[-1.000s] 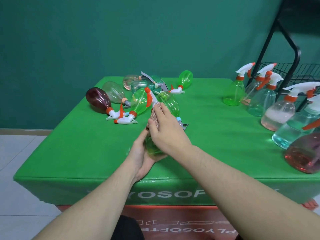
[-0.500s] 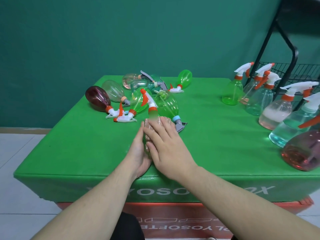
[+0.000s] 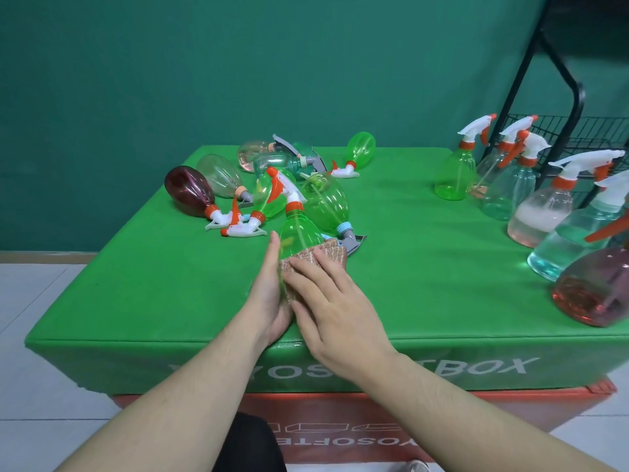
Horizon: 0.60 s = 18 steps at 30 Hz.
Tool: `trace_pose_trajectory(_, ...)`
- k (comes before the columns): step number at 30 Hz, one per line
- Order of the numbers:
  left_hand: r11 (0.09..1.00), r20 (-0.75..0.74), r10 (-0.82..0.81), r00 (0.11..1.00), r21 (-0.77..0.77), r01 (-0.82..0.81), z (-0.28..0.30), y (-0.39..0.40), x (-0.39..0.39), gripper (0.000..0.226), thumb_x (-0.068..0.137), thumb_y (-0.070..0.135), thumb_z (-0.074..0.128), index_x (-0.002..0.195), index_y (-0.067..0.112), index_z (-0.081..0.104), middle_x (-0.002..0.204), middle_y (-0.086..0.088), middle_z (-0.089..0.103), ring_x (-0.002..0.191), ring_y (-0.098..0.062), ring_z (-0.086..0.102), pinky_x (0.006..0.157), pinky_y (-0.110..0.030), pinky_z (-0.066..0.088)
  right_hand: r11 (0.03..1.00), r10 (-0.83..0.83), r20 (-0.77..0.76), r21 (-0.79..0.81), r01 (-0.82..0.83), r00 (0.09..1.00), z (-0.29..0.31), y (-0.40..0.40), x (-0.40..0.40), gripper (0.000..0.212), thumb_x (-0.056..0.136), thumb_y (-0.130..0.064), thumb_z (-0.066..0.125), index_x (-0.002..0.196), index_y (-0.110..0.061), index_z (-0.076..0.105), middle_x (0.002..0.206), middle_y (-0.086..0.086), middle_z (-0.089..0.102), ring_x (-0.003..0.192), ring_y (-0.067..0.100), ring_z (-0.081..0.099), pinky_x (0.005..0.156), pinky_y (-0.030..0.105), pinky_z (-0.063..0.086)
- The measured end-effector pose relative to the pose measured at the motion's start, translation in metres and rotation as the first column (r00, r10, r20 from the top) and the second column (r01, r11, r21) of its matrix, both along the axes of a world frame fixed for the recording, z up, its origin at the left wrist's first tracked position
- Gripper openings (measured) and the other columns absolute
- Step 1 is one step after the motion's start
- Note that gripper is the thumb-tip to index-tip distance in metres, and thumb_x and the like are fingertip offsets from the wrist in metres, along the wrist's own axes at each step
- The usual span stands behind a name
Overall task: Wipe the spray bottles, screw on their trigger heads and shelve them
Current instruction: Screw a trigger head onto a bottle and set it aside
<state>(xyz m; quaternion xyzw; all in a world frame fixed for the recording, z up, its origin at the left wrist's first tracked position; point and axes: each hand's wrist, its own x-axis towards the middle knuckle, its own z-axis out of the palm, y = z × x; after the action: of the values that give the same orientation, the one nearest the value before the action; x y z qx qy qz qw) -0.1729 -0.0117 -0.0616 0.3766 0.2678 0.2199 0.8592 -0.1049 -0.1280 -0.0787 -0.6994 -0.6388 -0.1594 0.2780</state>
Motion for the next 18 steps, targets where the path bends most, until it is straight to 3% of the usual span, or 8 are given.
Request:
trace_pose_trajectory(4, 0.999, 0.044, 0.004, 0.999, 0.038, -0.005, -0.001, 0.001, 0.001, 0.081, 0.097, 0.072, 0.042, 0.131, 0.002, 0.066, 0.126, -0.022, 0.07, 0.12, -0.031, 0.069, 0.106, -0.043, 0.049, 0.999, -0.043, -0.029, -0.022, 0.043, 0.999, 0.0, 0.003, 0.003, 0.056, 0.103, -0.024, 0.042, 0.157, -0.013, 0.032, 0.165, 0.004, 0.027, 0.154, 0.021, 0.018, 0.123, 0.046, 0.027)
trace_pose_trajectory(12, 0.994, 0.106, -0.009, 0.994, 0.111, -0.003, -0.004, 0.001, 0.005, 0.061, 0.105, 0.056, 0.04, 0.149, 0.016, 0.052, 0.146, -0.007, 0.061, 0.137, -0.02, 0.056, 0.113, -0.034, 0.044, 0.993, -0.113, -0.168, -0.044, 0.107, 0.979, 0.028, 0.029, 0.008, 0.056, 0.106, -0.033, 0.031, 0.157, -0.011, 0.033, 0.167, 0.006, 0.02, 0.156, 0.023, 0.007, 0.127, 0.041, 0.009)
trace_pose_trajectory(15, 0.993, 0.093, 0.009, 0.996, 0.121, -0.02, -0.005, 0.002, 0.006, 0.052, 0.107, 0.054, 0.038, 0.148, 0.028, 0.054, 0.143, 0.001, 0.063, 0.134, -0.014, 0.059, 0.101, -0.032, 0.054, 0.982, -0.175, -0.14, -0.1, 0.161, 0.975, 0.035, 0.047, 0.013, 0.062, 0.103, -0.038, 0.022, 0.158, -0.01, 0.028, 0.169, 0.006, 0.012, 0.156, 0.026, 0.004, 0.127, 0.045, 0.008)
trace_pose_trajectory(18, 0.99, 0.108, -0.013, 0.994, 0.144, -0.003, -0.004, 0.001, 0.006, 0.045, 0.107, 0.055, 0.036, 0.141, 0.037, 0.059, 0.137, 0.004, 0.068, 0.126, -0.015, 0.064, 0.096, -0.04, 0.055, 0.971, -0.221, -0.162, -0.13, 0.201, 0.962, 0.049, 0.058, 0.017, 0.063, 0.102, -0.038, 0.021, 0.156, -0.008, 0.032, 0.167, 0.008, 0.017, 0.154, 0.028, 0.011, 0.126, 0.044, 0.011)
